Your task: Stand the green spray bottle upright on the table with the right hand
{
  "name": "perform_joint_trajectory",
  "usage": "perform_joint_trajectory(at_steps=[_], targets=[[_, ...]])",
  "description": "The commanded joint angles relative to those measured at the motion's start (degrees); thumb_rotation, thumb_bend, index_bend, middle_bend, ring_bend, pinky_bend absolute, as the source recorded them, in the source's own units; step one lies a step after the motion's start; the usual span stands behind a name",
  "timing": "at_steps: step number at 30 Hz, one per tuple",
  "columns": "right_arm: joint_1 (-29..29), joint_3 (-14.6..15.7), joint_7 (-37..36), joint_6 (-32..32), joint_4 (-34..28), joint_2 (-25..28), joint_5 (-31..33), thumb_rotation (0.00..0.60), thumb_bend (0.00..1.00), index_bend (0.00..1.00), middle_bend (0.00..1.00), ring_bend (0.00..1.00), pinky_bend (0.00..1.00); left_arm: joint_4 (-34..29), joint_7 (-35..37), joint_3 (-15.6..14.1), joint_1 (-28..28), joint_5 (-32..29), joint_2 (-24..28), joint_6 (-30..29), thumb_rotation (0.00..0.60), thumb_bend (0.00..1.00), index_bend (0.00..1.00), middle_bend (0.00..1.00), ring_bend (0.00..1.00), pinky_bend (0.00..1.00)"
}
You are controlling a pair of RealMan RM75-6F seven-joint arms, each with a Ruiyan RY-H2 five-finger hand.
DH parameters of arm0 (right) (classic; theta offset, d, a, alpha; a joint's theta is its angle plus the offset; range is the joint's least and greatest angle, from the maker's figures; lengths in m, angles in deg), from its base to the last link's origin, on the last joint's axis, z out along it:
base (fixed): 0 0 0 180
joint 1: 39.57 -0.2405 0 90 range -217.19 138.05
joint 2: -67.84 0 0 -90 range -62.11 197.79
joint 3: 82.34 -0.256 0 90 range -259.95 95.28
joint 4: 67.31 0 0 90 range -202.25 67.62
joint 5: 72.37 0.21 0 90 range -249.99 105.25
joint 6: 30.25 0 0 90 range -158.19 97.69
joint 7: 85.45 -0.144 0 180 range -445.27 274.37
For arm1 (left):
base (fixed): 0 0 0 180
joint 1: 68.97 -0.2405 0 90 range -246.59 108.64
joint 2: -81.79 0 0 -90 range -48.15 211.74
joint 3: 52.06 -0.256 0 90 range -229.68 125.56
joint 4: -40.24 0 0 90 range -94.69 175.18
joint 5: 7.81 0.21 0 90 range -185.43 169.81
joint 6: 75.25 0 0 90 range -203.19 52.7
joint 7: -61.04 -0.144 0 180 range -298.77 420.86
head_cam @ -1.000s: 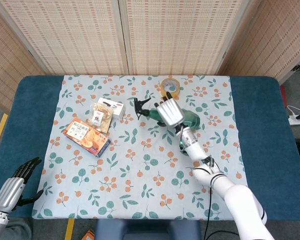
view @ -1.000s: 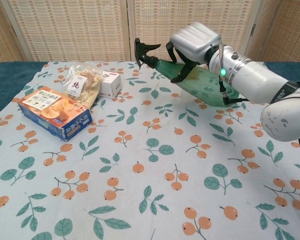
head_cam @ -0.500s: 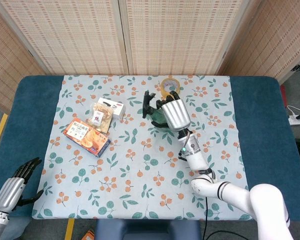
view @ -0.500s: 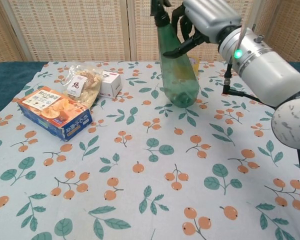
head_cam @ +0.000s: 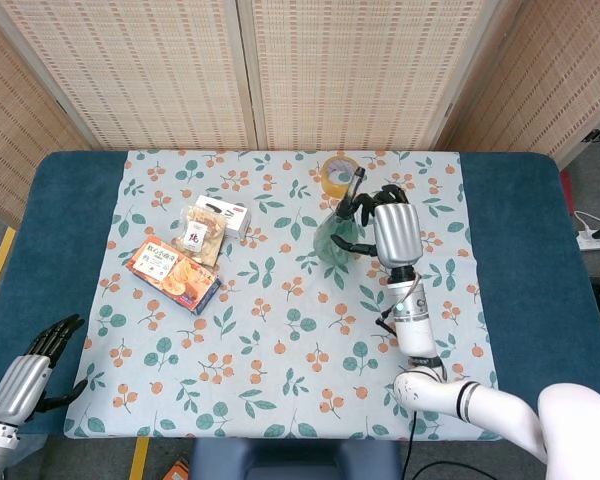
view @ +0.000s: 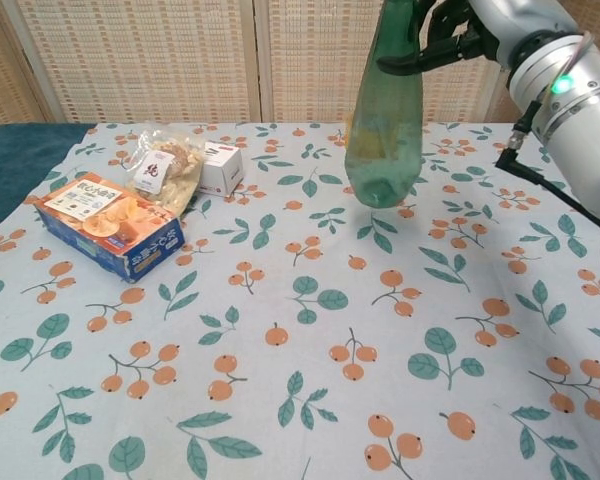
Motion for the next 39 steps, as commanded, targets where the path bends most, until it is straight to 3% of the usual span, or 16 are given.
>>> perform_joint_trajectory(at_steps=[1,9,13,31,39], targets=[[0.4,-0.5,0.7,0.0,-1.0,-0.1,1.0,0.6,0.07,0.87,0.66,0.45,0.26,0.0,0.0,0.0,0.0,0.0,0.0,0.0,0.6,0.27,0.0,0.0,0.0,0.09],[0.5,-0.4,0.8,0.7,-0.6,-0.9,1.8,0.6,0.07,0.87,0.66,0.45,0.26,0.2,0.3,0.1,0.0,0.0,0.0,-0.1,0.6,0.27,0.0,0.0,0.0,0.09],[0.1,1.0,-0.3,0.5,2.3,-1.8,-0.7,0.6,0.07,0.87,0.66,0.45,0.26,0.2,0.4,0.1,0.0,-0.1,-0.1,-0.1,0.6,0.27,0.0,0.0,0.0,0.09],[0.2,2.0,-7.4,1.4,12.7,-6.8,-2.2,0.6,0.07,0.87,0.66,0.45,0.26,0.4,0.8,0.0,0.1,-0.1,0.0,0.1,0.6,0.27,0.0,0.0,0.0,0.09],[0.5,2.0,-8.8,1.1,13.6,-6.9,-3.3,0.6,0.07,0.87,0.66,0.45,0.26,0.2,0.6,0.0,0.1,0.0,0.0,0.1,0.6,0.27,0.0,0.0,0.0,0.09]])
